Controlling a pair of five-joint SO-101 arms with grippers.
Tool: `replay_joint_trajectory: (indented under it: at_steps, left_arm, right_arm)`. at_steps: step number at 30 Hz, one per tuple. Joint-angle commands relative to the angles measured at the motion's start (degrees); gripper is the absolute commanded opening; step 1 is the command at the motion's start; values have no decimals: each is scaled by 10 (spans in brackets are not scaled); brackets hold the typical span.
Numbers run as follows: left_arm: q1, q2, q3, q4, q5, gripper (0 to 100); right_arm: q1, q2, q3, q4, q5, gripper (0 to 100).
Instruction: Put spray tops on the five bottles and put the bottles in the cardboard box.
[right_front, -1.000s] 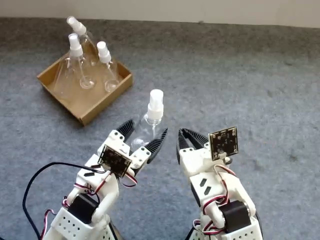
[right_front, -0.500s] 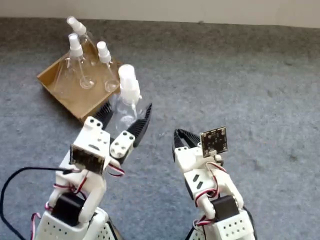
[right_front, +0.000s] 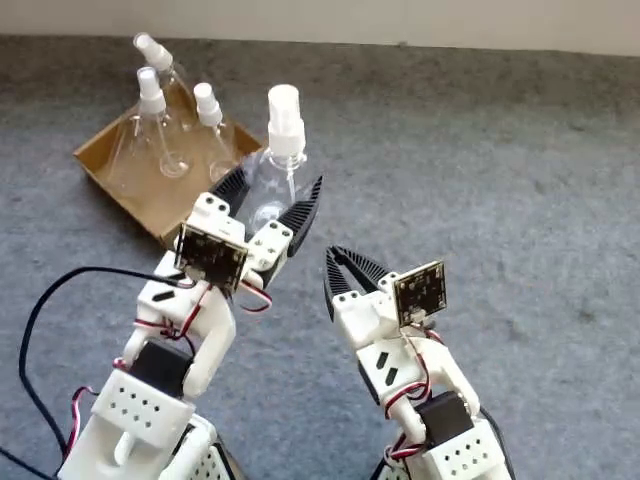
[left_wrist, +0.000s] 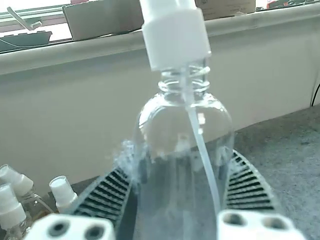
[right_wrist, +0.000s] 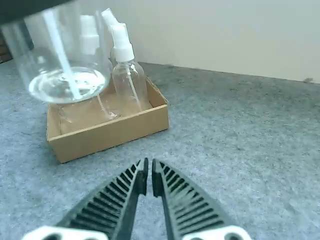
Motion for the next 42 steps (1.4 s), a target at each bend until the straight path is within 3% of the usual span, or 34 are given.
replay_joint_trajectory:
  at_steps: [1,3,7,15,29,42]
  left_arm:
    - [-2,60,-34,-71,-3,38]
    - [-2,90,-34,-98,9,38]
    - [-2,133,-41,-140,98,38]
    - [38,160,-54,-126,204,41]
    - [105,159,-2,-127,204,39]
    - [105,159,-3,-98,203,38]
  right_arm:
    - [-7,-6,42,-18,3,8]
    - [-7,-6,42,-18,3,8]
    - [-26,-6,42,-24,3,8]
    - [-49,-6,87,-86,3,8]
    - [-47,-6,87,-87,3,8]
    - [-18,-6,87,-85,4,8]
